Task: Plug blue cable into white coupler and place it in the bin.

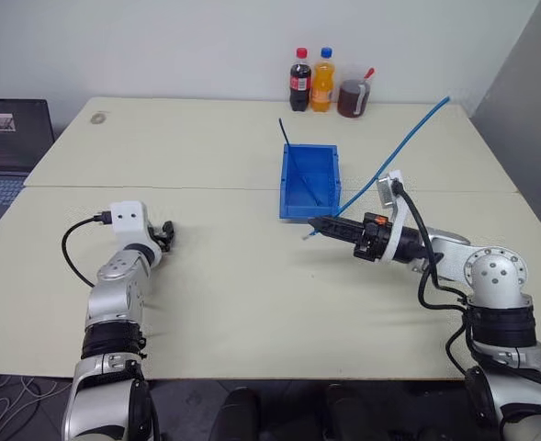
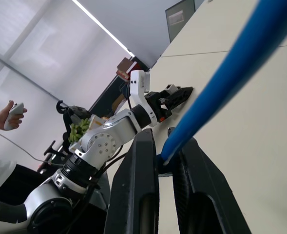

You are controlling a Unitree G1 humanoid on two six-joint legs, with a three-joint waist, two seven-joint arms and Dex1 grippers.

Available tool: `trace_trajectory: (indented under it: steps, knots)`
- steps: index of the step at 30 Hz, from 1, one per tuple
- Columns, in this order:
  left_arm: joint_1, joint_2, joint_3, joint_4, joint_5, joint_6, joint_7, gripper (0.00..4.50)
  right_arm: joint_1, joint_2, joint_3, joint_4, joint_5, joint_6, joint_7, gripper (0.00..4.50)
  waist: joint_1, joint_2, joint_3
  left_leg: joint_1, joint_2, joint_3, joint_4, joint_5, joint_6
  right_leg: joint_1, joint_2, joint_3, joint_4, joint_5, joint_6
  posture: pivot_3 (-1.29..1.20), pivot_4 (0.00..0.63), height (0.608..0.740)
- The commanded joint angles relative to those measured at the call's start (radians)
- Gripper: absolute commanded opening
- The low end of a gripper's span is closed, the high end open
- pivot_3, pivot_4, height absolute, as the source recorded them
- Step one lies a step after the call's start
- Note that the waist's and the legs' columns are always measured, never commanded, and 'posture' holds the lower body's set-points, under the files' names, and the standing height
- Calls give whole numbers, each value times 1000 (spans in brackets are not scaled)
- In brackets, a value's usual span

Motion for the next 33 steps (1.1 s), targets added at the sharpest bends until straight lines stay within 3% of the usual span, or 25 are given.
trace_trajectory:
  steps: [1, 6, 11, 17, 20, 26, 33]
  knots:
    - [43, -1, 15, -10, 11, 65, 33, 1784, -4, 11, -26, -43, 28, -2, -4, 100, -8, 0, 0, 0, 0, 0, 0, 0, 0, 0, 0, 0, 0, 0, 0, 0, 150, 740]
    - [48, -3, 19, -46, 7, 104, 45, 804, -6, 17, -29, -36, 21, -4, -3, 100, -14, 0, 0, 1, 1, 1, 0, 0, 0, 0, 2, 1, 1, 0, -1, 0, 150, 740]
    - [26, 20, -67, -90, 18, 91, -73, 814, -15, 13, -28, -35, 7, -10, 3, 100, -12, 0, 0, 2, 1, 1, 0, 0, 0, 0, 2, 2, 1, 0, -1, 0, 150, 740]
    - [87, 198, -457, -377, -7, -95, -791, 814, -71, -50, 63, -56, -133, -75, 115, 100, 0, 0, 0, -1, -1, 1, 0, 0, -1, 0, 0, 0, -1, 0, -1, 0, 150, 740]
    - [78, 227, -556, -413, -35, -180, -1018, 814, -100, -68, 167, -71, -256, -159, 199, 100, -3, 0, 0, -3, -1, 2, -1, 0, -1, -2, -1, 1, -3, 1, 0, 0, 150, 740]
    - [-39, 129, -657, -129, 37, -417, -1194, 814, -94, -57, 346, -55, -489, -342, 307, 100, -8, 1, 0, -2, 1, 0, 0, 0, 0, -2, 3, -1, 0, 1, 0, 0, 150, 740]
    - [-188, 34, -650, 196, 75, -571, -1287, 814, 6, -82, 485, -100, -691, -507, 390, 100, -5, 0, 0, -3, 1, -1, 3, 1, 1, -1, 4, -1, -2, 1, 1, 0, 150, 740]
